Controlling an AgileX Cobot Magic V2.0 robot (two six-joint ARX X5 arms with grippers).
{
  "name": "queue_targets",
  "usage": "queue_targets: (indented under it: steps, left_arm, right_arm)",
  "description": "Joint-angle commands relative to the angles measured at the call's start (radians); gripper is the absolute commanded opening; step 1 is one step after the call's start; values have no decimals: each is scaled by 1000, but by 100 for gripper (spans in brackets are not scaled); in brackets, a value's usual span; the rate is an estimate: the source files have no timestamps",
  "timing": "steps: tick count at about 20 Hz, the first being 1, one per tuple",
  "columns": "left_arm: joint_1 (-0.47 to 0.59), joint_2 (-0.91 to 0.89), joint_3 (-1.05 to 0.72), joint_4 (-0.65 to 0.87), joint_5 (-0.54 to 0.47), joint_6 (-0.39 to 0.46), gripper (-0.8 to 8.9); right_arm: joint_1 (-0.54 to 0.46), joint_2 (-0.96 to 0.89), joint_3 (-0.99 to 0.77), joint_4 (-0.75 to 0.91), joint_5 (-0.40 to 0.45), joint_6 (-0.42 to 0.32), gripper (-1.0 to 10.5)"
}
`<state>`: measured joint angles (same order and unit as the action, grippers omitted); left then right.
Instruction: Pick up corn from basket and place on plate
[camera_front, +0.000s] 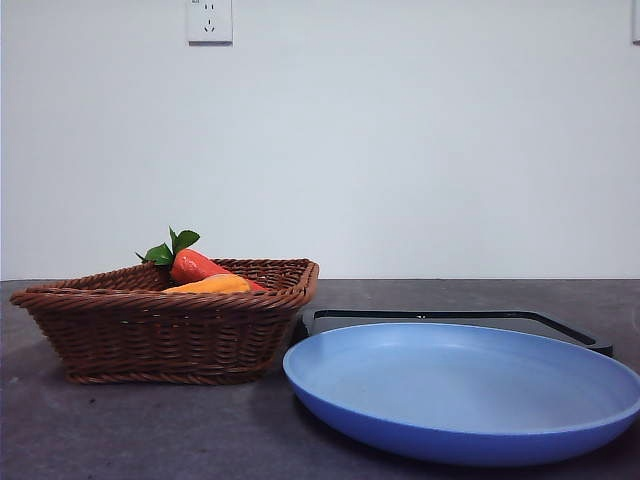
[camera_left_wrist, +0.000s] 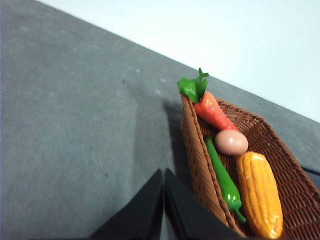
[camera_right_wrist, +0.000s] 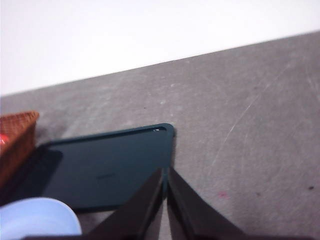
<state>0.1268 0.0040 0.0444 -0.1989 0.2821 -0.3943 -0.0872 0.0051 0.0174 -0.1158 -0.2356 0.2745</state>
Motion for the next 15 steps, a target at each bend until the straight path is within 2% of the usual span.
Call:
queue_targets:
  steps: [1,10,15]
  left_arm:
    - [3,2,50,-58,-1,-22,4]
    - [3,89,259,-159,50,-2,4]
    - [3,225,388,-243,138,92,4]
  right_arm:
    - [0,-2,37,11,-2,93,2]
    - [0,76,201,-69,-29,108,2]
    - [0,214,322,-151,-112,49,2]
